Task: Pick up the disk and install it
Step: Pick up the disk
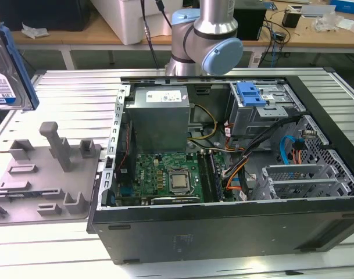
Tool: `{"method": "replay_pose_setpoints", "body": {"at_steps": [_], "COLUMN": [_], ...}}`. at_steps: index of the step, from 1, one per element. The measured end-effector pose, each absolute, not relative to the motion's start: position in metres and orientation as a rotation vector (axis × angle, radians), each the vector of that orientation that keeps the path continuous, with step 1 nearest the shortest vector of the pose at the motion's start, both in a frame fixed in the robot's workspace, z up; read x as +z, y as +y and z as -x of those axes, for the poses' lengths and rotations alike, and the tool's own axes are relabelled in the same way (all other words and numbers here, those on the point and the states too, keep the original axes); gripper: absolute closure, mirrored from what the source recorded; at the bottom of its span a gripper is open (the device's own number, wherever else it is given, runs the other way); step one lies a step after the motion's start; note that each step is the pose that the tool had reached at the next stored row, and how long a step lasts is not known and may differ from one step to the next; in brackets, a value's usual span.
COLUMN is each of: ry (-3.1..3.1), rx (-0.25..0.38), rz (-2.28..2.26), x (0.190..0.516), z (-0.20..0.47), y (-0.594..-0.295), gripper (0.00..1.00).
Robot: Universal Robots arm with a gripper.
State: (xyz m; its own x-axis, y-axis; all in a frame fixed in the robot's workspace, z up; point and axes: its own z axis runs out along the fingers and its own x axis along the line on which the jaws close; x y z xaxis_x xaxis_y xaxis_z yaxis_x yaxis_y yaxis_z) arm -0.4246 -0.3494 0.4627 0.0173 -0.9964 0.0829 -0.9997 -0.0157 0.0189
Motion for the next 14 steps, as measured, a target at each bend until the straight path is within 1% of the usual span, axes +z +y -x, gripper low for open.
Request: {"method": "replay_pose_setpoints", "body": {"at_steps": [14], "ry": [-2.153], "rx": [0.068], "rz": [-2.189], "x": [0.4666], "z": [0.4229], "y": [-0.3494], "gripper": [0.63]}}
